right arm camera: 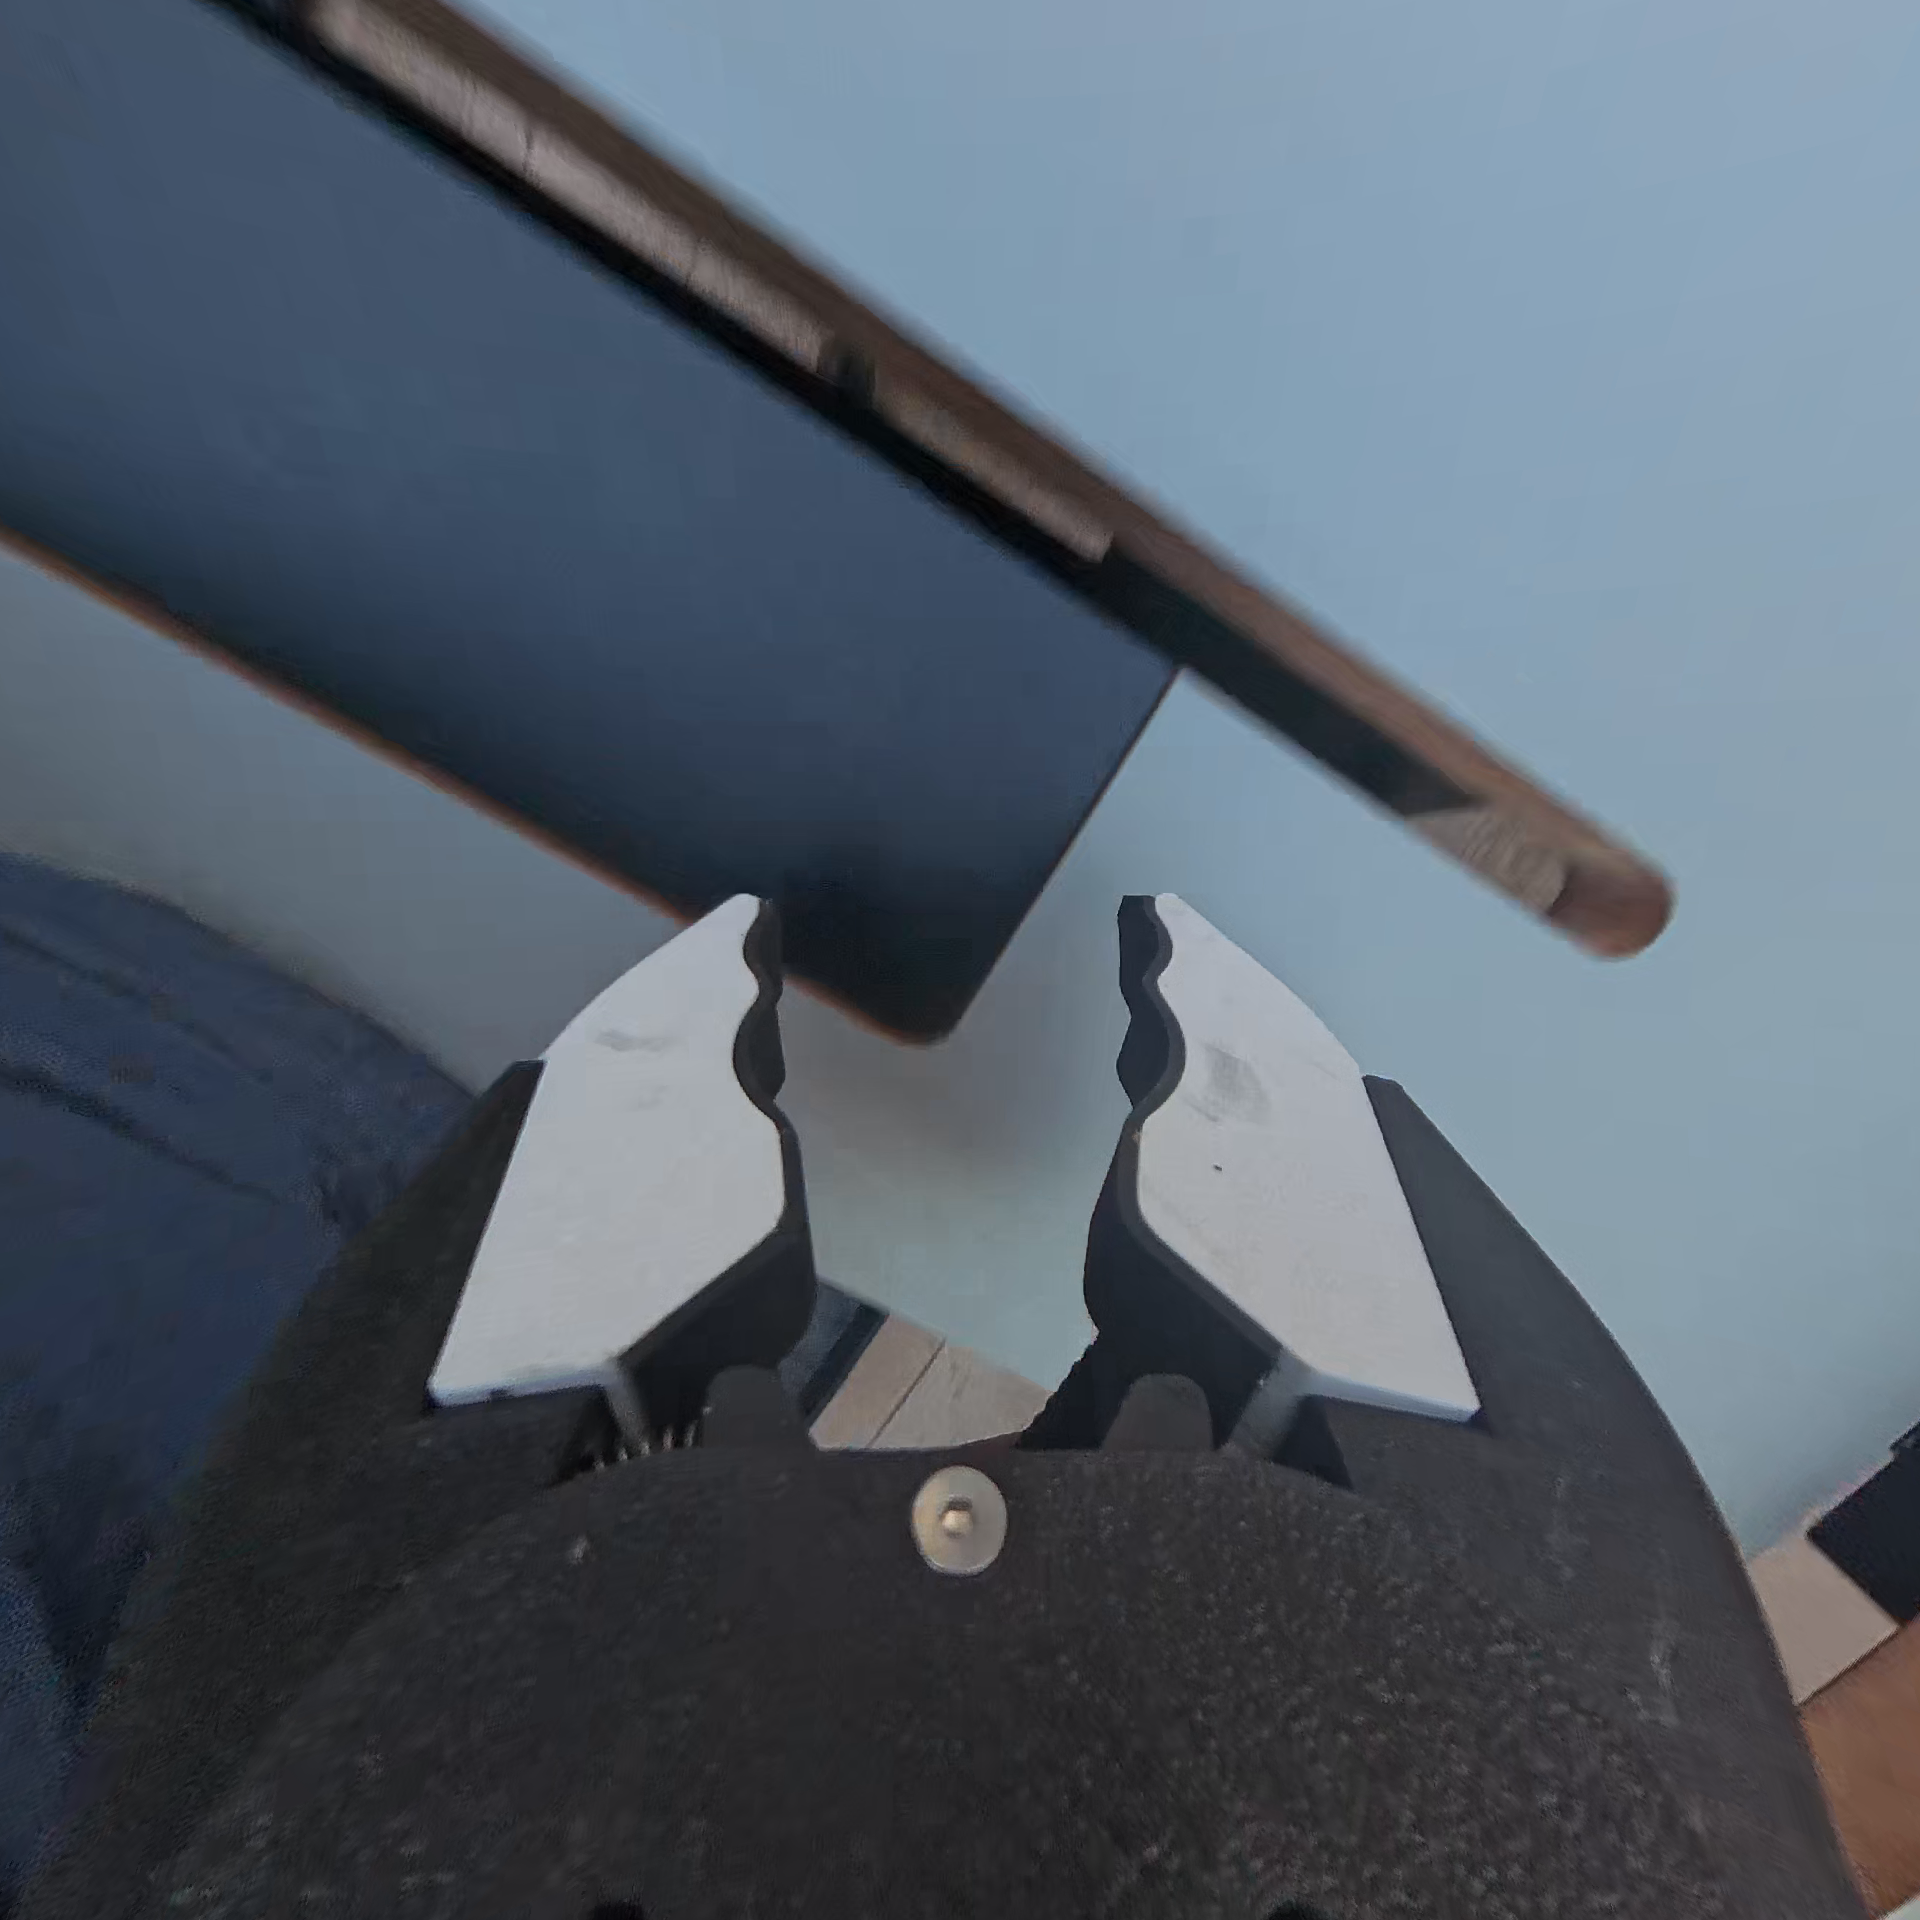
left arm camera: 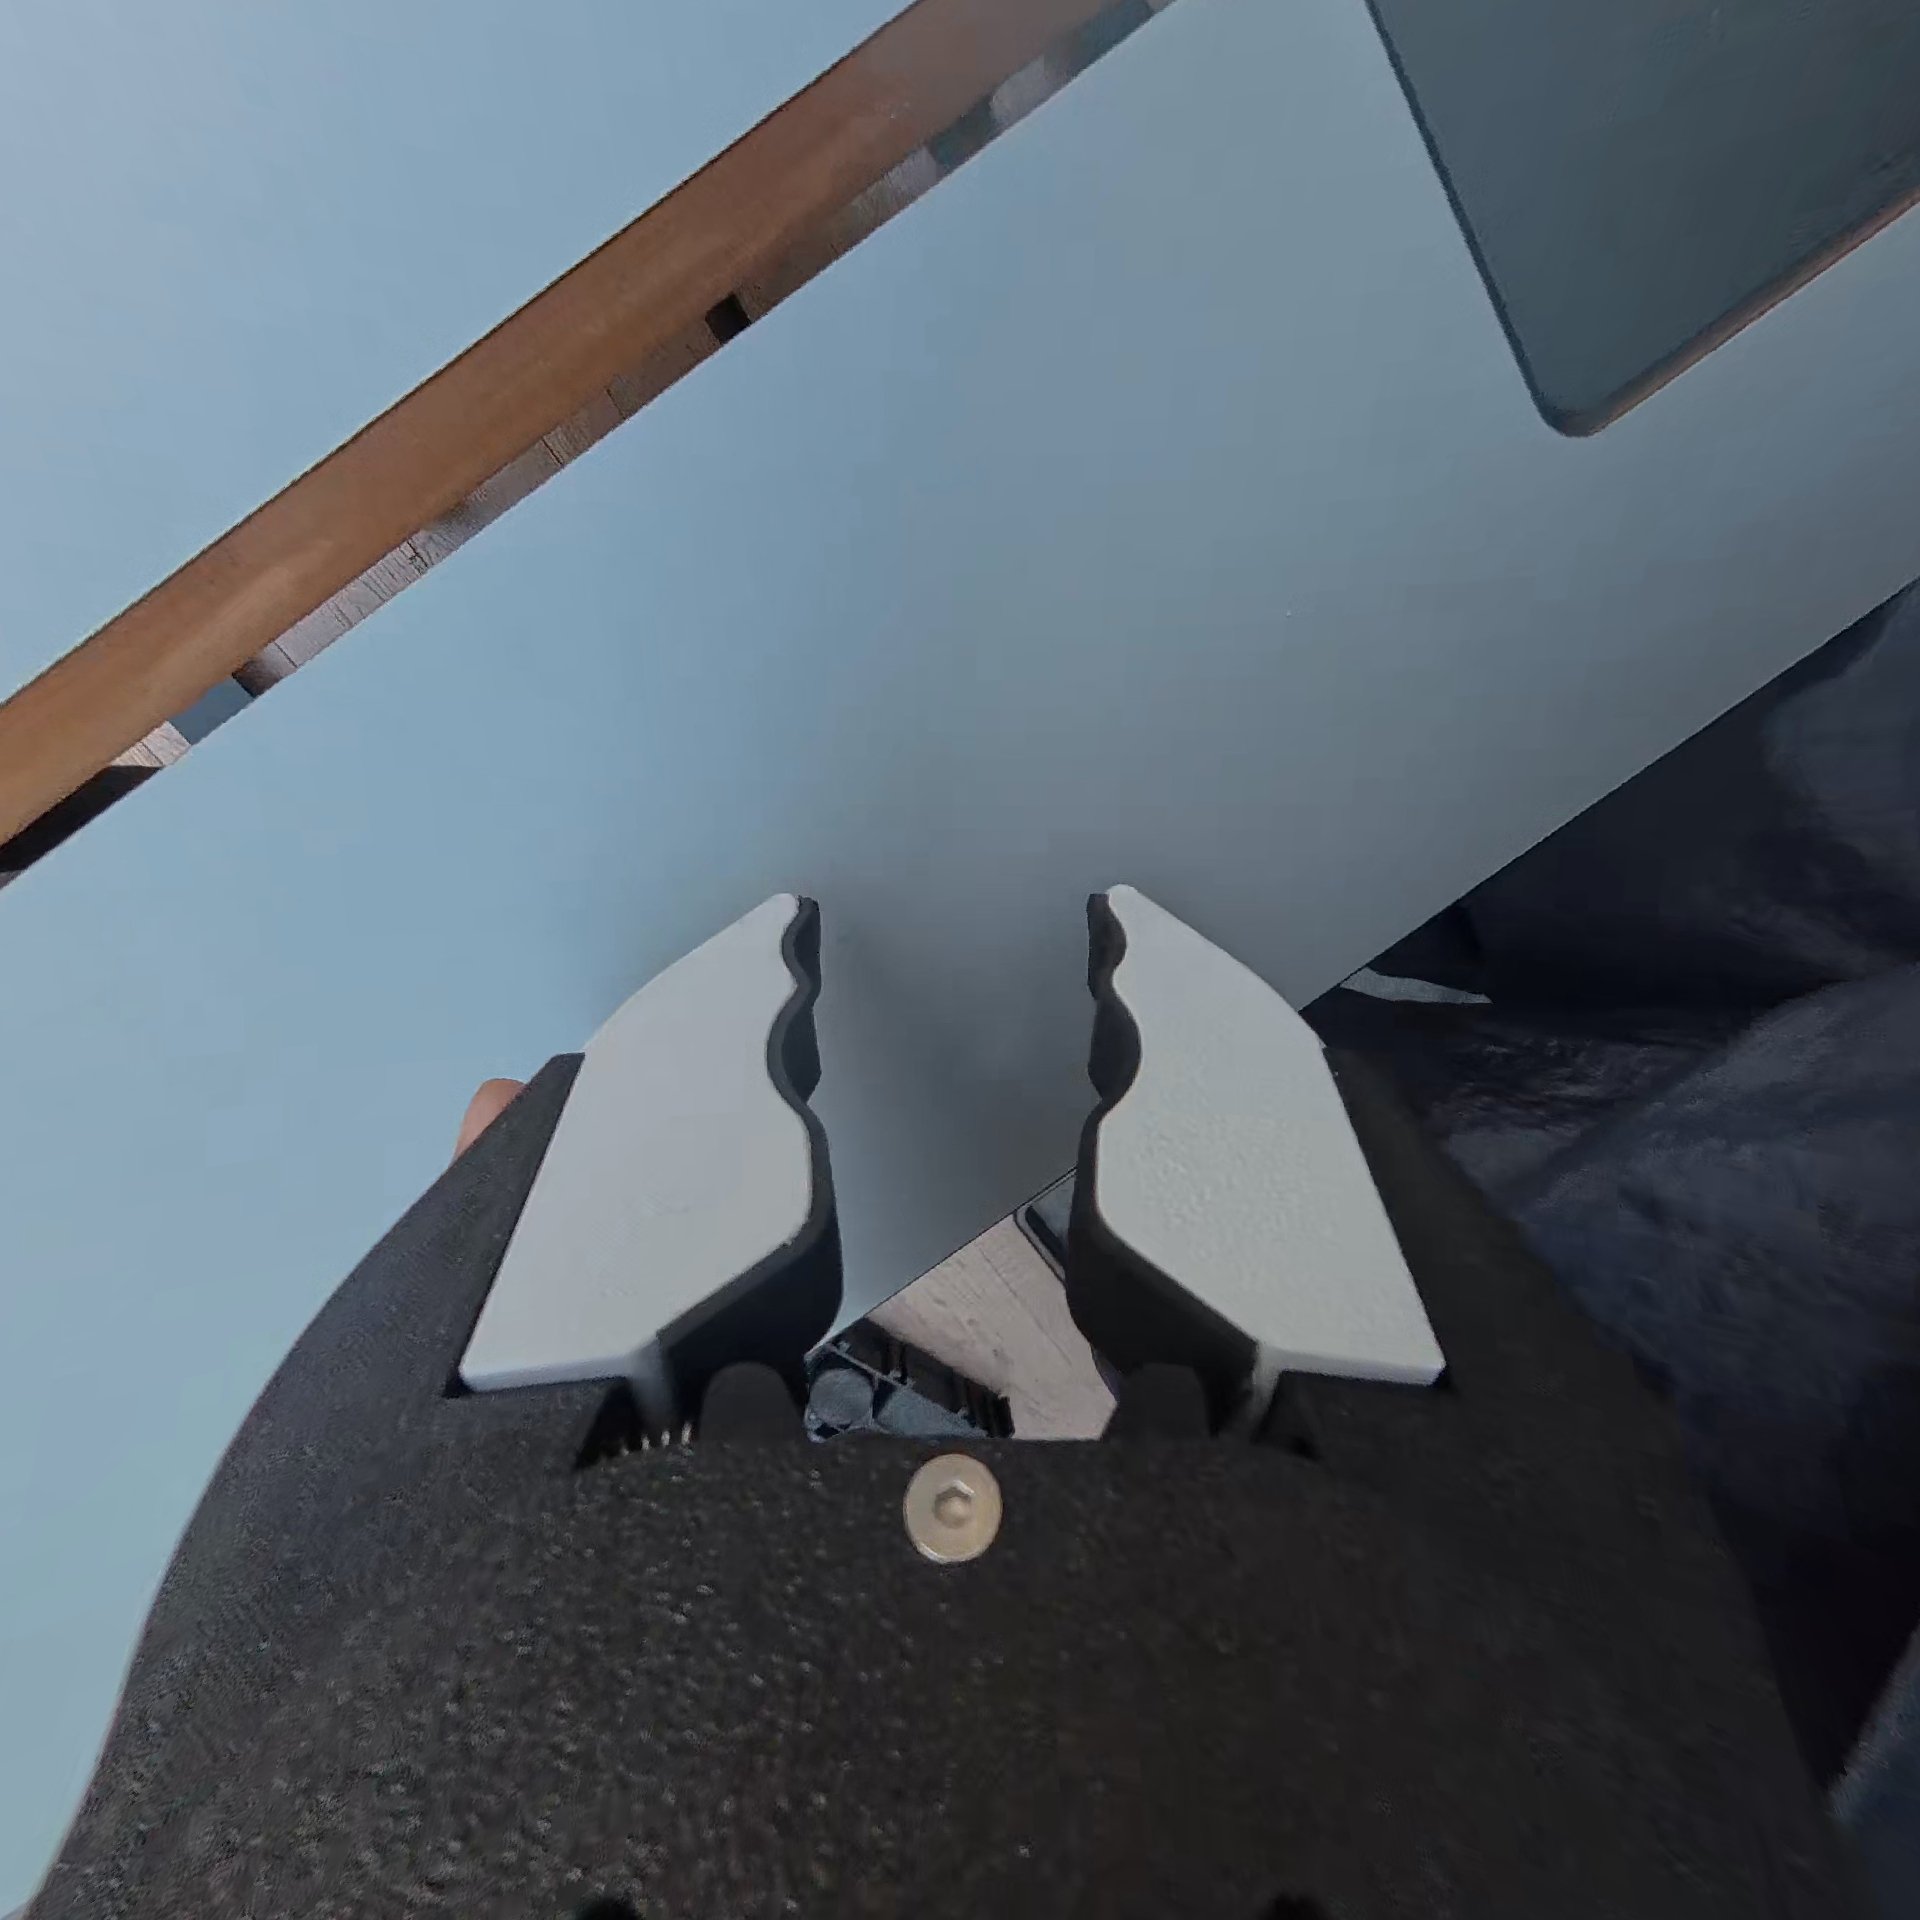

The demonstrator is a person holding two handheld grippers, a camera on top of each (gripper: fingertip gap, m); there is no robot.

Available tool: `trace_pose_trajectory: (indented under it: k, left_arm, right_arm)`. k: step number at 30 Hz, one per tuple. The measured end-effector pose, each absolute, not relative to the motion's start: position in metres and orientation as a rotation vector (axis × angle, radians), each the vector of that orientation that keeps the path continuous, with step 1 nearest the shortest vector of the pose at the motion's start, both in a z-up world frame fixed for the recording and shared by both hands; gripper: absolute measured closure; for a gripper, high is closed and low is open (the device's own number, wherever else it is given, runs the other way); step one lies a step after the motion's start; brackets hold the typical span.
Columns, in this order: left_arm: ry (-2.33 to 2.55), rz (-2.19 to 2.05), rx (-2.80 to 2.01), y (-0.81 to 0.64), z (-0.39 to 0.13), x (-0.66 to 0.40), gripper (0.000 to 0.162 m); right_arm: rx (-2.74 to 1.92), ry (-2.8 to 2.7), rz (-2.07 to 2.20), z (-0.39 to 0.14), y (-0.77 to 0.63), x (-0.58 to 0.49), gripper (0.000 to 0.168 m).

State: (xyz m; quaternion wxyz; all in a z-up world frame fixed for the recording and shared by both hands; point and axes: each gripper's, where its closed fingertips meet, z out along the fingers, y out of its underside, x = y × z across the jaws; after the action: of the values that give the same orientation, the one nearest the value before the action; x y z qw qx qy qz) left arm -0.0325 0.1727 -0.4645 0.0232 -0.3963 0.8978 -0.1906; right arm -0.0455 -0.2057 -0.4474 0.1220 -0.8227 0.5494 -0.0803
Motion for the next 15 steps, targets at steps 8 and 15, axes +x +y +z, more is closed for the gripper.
trace_pose_trajectory:
  k: [8, 15]
  left_arm:
    - [2.681, -0.619, -1.403, 0.201, -0.462, -0.038, 0.113]
    - [2.521, -0.677, -1.600, 0.219, -0.459, -0.045, 0.113]
  right_arm:
    - [-1.910, 1.305, -0.761, -0.218, -0.166, 0.231, 0.108]
    - [-2.171, 1.263, -0.610, -0.297, -0.160, 0.212, 0.110]
